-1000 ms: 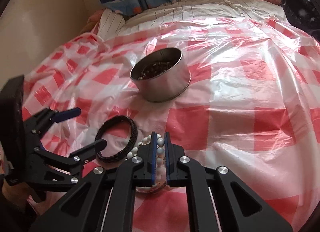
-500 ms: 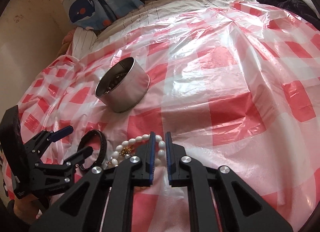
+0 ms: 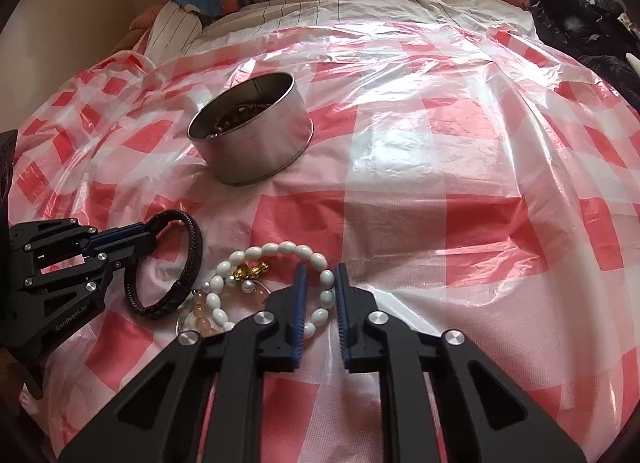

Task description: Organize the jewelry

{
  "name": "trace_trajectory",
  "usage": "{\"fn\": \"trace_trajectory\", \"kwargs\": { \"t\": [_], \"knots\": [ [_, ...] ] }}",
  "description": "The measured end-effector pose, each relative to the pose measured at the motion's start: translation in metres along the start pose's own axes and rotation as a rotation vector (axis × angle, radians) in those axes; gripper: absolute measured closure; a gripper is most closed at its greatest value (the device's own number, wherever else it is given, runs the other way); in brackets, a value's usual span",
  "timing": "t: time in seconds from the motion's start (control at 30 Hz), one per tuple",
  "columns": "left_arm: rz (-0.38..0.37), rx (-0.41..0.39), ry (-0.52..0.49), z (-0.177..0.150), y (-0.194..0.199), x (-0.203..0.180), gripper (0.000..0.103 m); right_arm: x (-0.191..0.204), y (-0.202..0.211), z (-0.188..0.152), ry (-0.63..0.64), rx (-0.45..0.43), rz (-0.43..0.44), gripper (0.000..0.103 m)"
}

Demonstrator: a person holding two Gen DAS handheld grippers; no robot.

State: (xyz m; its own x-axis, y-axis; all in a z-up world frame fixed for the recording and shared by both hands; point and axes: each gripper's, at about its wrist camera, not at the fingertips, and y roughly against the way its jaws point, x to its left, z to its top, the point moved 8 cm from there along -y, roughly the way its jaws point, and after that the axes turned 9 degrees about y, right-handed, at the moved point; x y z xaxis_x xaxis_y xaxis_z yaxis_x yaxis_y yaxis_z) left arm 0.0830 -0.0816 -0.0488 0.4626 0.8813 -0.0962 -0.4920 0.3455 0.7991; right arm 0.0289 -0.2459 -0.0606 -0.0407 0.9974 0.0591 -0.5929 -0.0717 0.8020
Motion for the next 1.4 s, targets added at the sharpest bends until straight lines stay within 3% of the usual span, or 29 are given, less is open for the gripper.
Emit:
{"fn": "trace_trajectory", "kwargs": {
  "t": [0.1, 0.2, 0.23, 0.27, 0.3, 0.4, 0.5, 0.57, 0.77, 0.9, 0.93, 1.03, 1.07, 1.13, 1.17, 1.2, 1.23, 1.4],
  "knots": [
    [-0.014, -0.016, 0.079, 0.005, 0.005, 0.015, 0.096, -0.003, 0.011, 0.008, -0.016, -0.055, -0.011, 0.09],
    [-0.007, 0.007, 0.081, 0.003, 0.0, 0.017, 0.095, -0.006, 0.015, 0.01, -0.033, -0.063, -0.008, 0.09],
    [-0.004, 0.016, 0.073, 0.001, -0.003, 0.016, 0.095, -0.007, 0.014, 0.009, -0.039, -0.052, -0.004, 0.085],
    [0.008, 0.019, 0.068, 0.0, -0.005, 0.015, 0.094, -0.006, 0.013, 0.008, -0.041, -0.043, -0.001, 0.07],
    [0.014, 0.025, 0.062, -0.001, -0.007, 0.015, 0.091, -0.006, 0.012, 0.008, -0.038, -0.041, -0.003, 0.065],
    [0.008, 0.027, 0.055, -0.002, -0.008, 0.012, 0.081, -0.002, 0.006, 0.005, -0.024, -0.015, 0.005, 0.065],
    [0.009, 0.031, 0.045, -0.004, -0.01, 0.009, 0.074, 0.005, -0.004, 0.0, 0.015, 0.032, 0.0, 0.072],
    [0.012, 0.032, 0.033, -0.005, -0.011, 0.007, 0.07, 0.009, -0.007, -0.003, 0.033, 0.037, 0.0, 0.095],
    [0.009, 0.03, 0.023, -0.005, -0.011, 0.003, 0.058, -0.007, 0.018, 0.012, -0.026, -0.089, -0.036, 0.095],
    [0.008, 0.029, 0.023, -0.005, -0.012, 0.002, 0.054, -0.016, 0.014, 0.011, -0.058, -0.067, -0.047, 0.094],
    [0.01, 0.029, 0.022, -0.005, -0.012, 0.002, 0.053, -0.017, 0.011, 0.009, -0.065, -0.05, -0.045, 0.094],
    [0.011, 0.025, 0.022, -0.005, -0.012, 0.001, 0.051, -0.019, 0.008, 0.006, -0.065, -0.035, -0.065, 0.068],
    [0.01, 0.024, 0.025, -0.005, -0.012, 0.002, 0.051, -0.018, 0.005, 0.005, -0.06, -0.023, -0.071, 0.067],
    [0.01, 0.02, 0.029, -0.005, -0.012, 0.002, 0.051, -0.015, -0.004, 0.001, -0.037, 0.01, -0.08, 0.067],
    [0.019, 0.015, 0.031, -0.005, -0.012, 0.003, 0.06, -0.013, -0.005, 0.001, -0.023, 0.015, -0.083, 0.074],
    [0.021, 0.015, 0.033, -0.005, -0.011, 0.004, 0.085, -0.011, -0.006, 0.0, -0.013, 0.02, -0.077, 0.082],
    [0.019, 0.023, 0.03, -0.006, -0.012, 0.004, 0.094, -0.009, -0.008, -0.001, -0.005, 0.026, -0.066, 0.095],
    [-0.007, -0.022, 0.043, 0.001, -0.001, 0.001, 0.096, -0.005, 0.008, 0.007, -0.02, -0.056, -0.026, 0.095]
  ]
}}
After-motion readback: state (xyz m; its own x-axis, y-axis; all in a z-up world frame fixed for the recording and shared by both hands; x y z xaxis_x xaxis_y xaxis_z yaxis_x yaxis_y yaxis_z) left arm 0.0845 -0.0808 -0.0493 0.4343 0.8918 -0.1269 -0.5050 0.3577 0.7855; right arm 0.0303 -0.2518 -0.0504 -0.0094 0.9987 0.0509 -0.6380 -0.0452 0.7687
